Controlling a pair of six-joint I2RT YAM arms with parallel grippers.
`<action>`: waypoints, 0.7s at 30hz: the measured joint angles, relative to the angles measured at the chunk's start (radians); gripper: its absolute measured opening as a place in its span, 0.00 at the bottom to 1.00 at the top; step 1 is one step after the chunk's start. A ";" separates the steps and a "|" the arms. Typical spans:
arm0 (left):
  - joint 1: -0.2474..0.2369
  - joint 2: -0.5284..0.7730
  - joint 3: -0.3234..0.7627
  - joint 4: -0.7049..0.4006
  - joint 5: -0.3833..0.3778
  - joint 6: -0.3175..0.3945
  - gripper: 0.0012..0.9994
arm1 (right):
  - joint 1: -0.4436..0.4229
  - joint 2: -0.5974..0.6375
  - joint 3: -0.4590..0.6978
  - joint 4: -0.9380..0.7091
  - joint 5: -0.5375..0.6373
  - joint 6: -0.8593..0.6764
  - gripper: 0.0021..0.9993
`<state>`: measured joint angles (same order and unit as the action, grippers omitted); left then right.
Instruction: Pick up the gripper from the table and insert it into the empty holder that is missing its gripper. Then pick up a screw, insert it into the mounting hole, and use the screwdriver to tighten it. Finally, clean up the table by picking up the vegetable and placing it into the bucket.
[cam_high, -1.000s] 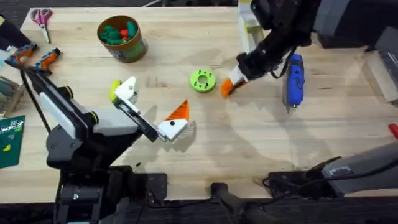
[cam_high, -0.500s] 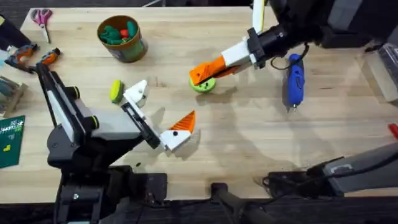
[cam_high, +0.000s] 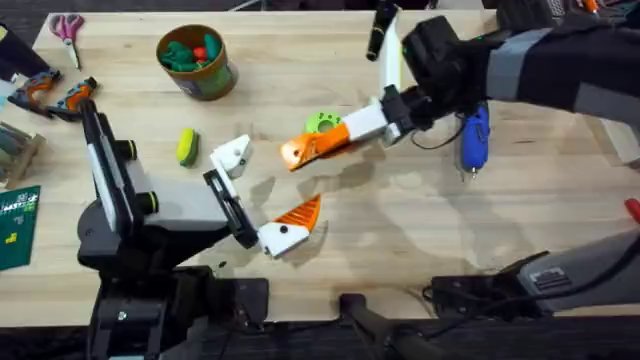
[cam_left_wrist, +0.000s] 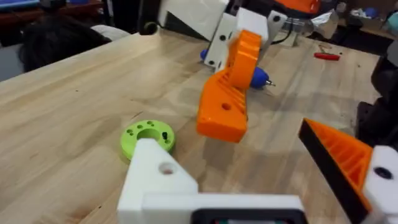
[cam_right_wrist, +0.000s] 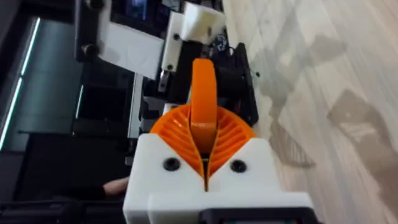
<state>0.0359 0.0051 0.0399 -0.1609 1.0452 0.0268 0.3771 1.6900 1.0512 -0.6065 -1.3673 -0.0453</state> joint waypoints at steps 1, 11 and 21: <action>0.000 0.000 0.000 0.000 0.005 0.000 0.99 | 0.014 0.000 0.000 0.042 -0.006 0.029 0.01; 0.000 0.000 0.000 -0.001 0.014 0.000 0.99 | 0.146 0.003 0.000 0.364 -0.009 0.337 0.01; 0.000 0.000 0.000 -0.002 0.010 -0.001 0.99 | 0.150 0.085 0.000 0.416 -0.004 0.453 0.01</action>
<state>0.0360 0.0055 0.0399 -0.1631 1.0550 0.0257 0.5274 1.7747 1.0510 -0.1903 -1.3711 0.4074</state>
